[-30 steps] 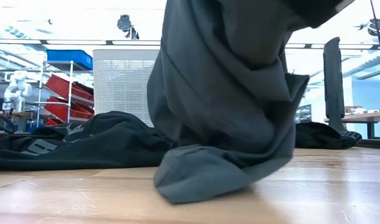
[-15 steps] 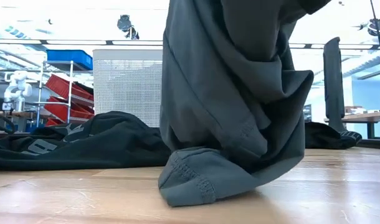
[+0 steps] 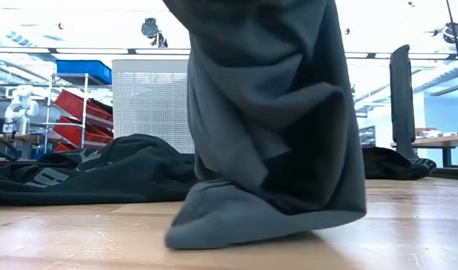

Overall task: Sort clothes
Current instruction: Put the gray underwear into the white bin

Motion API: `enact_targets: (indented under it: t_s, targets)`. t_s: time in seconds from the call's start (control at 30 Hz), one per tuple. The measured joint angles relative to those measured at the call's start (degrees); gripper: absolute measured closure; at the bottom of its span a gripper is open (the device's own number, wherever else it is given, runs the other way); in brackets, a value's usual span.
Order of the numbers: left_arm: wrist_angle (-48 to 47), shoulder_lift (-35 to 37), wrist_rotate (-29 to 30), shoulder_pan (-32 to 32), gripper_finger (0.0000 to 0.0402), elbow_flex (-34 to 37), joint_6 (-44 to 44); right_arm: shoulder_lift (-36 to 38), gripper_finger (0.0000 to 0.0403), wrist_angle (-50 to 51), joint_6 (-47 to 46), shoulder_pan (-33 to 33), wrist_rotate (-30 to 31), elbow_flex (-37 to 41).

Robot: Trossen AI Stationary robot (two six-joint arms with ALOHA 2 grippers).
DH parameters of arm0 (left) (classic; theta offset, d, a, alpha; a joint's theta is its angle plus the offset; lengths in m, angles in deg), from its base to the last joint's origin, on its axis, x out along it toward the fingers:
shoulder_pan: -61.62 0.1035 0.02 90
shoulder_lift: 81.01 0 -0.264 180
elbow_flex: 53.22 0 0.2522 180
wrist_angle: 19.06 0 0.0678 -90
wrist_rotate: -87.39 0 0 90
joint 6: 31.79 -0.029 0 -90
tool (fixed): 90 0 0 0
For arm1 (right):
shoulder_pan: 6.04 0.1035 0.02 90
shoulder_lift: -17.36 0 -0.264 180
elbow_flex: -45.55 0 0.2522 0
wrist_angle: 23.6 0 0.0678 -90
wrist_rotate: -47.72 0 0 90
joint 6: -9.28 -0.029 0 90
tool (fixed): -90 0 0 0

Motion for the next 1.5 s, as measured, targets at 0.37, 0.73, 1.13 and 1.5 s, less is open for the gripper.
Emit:
enact_targets:
  t_s: [0.37,0.73,1.13,1.5]
  targets:
    - [-0.1,0.0,0.3,0.1,0.04,0.0,0.0,-0.2,0.0258,-1.1,2.2,-2.0,-0.7,0.0]
    - [0.1,0.0,2.7,0.0,0.04,0.0,0.0,-0.2,0.0372,-2.1,3.0,-2.1,-1.4,0.0]
    - [-1.7,-0.8,18.7,-0.4,0.0271,-0.1,-3.6,-0.2,0.0401,-2.1,0.7,-2.0,0.2,0.0]
    - [-6.7,5.5,23.6,-0.9,0.0227,-0.1,-4.5,-0.2,0.0402,3.0,-12.3,2.0,9.5,0.0]
